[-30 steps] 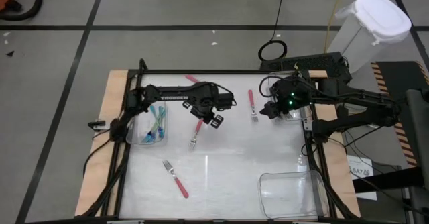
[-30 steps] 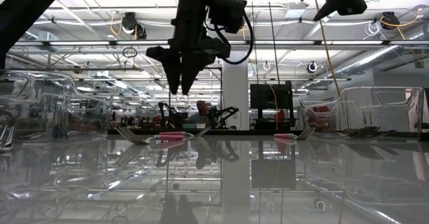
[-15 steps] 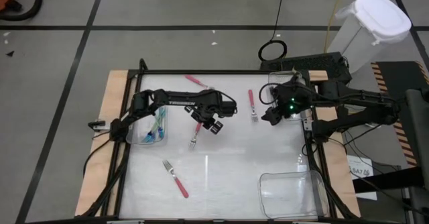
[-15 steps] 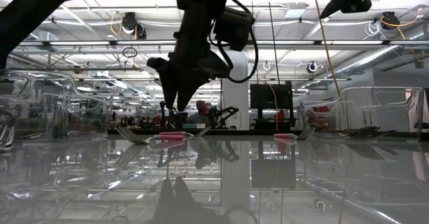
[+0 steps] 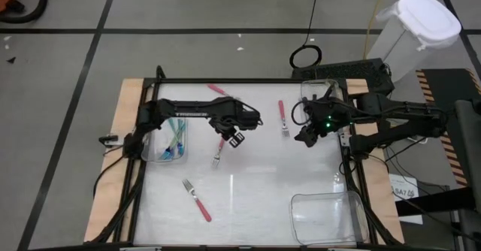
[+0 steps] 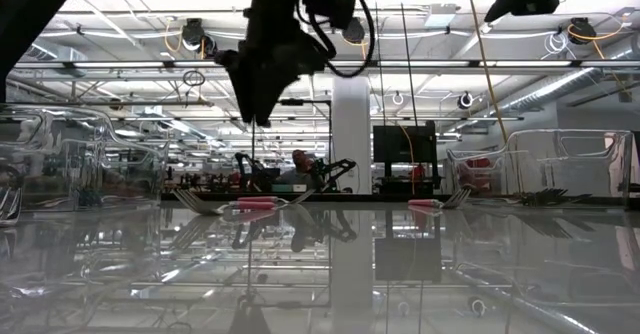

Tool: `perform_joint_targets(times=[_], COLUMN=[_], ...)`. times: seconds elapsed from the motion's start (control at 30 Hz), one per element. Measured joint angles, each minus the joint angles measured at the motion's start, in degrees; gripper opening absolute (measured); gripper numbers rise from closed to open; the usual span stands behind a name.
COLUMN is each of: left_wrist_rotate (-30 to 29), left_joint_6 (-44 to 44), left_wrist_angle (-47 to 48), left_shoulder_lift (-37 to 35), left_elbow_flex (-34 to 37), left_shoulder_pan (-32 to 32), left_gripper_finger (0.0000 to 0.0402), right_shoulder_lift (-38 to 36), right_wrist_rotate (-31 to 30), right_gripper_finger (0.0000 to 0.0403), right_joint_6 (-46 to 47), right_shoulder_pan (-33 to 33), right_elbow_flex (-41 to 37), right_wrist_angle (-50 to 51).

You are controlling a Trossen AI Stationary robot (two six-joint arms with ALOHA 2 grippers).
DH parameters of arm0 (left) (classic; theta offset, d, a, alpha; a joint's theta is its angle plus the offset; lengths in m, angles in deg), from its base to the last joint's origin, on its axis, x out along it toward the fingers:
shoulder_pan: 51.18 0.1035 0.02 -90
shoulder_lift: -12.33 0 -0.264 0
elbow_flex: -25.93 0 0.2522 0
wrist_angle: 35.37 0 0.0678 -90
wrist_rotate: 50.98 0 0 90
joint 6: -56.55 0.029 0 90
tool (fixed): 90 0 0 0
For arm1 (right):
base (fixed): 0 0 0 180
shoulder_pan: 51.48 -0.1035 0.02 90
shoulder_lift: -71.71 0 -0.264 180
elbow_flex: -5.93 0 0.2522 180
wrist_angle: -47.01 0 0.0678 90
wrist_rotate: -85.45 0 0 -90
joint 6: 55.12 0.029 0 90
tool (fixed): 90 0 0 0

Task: Sort silverware by color (type)
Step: Put the pink fork into the bottom right transparent bin

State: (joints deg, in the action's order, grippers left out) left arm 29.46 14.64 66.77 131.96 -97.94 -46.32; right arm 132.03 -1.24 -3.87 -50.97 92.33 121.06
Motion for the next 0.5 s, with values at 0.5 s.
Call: perform_joint_targets(times=[0.5], left_wrist_rotate=[-6.07], left_joint_6=[5.39], left_wrist_angle=[-0.77], left_shoulder_lift=[-20.77], left_elbow_flex=[3.28], left_shoulder_pan=[-1.62], left_gripper_finger=[0.0153], right_shoulder_lift=[0.0], right_wrist_rotate=[-0.2], right_gripper_finger=[0.0242], right_joint_6=[-0.97], right_shoulder_pan=[-1.77], right_elbow_flex=[0.0], right_wrist_angle=[-0.45])
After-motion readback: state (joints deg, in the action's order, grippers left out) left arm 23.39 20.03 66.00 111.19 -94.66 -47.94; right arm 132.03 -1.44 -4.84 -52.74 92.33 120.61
